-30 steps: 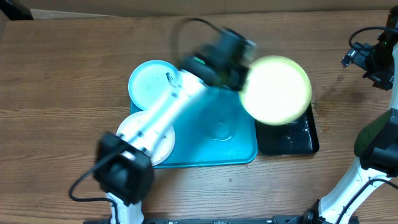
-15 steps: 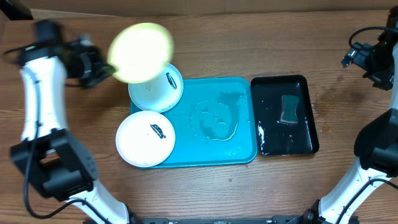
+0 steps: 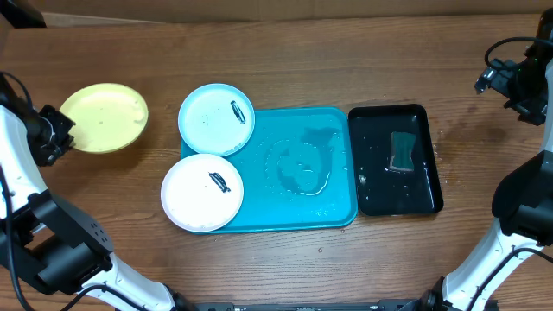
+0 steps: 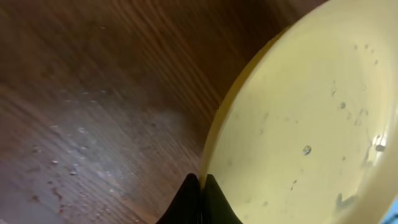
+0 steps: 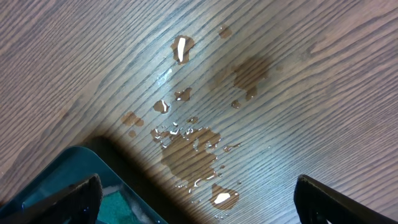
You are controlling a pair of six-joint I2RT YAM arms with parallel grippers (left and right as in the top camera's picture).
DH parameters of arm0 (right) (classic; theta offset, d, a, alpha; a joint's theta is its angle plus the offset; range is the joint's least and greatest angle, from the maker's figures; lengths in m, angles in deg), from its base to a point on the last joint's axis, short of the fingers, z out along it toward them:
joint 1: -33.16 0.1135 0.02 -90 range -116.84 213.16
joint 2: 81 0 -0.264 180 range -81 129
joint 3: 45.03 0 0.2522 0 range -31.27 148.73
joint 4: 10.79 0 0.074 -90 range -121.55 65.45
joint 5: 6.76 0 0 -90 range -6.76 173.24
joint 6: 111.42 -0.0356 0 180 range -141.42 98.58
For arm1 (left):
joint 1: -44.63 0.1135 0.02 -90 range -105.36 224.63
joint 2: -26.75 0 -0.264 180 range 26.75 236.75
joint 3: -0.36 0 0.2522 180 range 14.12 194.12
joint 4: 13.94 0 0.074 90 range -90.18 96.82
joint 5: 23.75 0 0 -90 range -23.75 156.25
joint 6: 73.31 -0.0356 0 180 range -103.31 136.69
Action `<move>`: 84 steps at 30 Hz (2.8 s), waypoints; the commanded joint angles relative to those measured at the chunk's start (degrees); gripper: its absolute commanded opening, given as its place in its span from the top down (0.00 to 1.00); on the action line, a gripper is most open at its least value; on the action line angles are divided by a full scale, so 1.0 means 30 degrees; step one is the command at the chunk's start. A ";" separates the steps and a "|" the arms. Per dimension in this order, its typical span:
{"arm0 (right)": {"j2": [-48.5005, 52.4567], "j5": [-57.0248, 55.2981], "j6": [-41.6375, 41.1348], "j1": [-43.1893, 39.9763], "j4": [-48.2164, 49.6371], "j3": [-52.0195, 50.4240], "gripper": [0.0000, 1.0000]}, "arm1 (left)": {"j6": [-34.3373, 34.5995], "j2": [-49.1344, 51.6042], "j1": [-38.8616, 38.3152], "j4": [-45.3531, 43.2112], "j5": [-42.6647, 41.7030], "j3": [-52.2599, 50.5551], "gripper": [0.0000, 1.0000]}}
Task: Clean dirty plates on tray and stack at the side
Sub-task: 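Lower the yellow plate onto the table at left and release it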
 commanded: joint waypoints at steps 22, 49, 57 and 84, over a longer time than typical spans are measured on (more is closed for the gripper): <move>-0.0342 -0.0058 -0.0095 -0.0022 0.0058 0.0022 0.00 | 0.0007 -0.0823 -0.1260 -0.4648 0.1027 -0.5297 0.96; -0.0342 -0.0058 -0.0095 -0.0022 0.0058 0.0022 0.00 | -0.0255 -0.0816 -0.1902 -0.6615 0.1268 -0.6936 0.95; -0.0342 -0.0058 -0.0095 -0.0022 0.0058 0.0022 0.00 | -0.0248 -0.0816 -0.1902 -0.6885 0.1260 -0.6936 0.95; -0.0342 -0.0058 -0.0095 -0.0022 0.0058 0.0022 0.00 | -0.0255 -0.0787 -0.1894 -0.9566 0.1260 -0.9435 0.50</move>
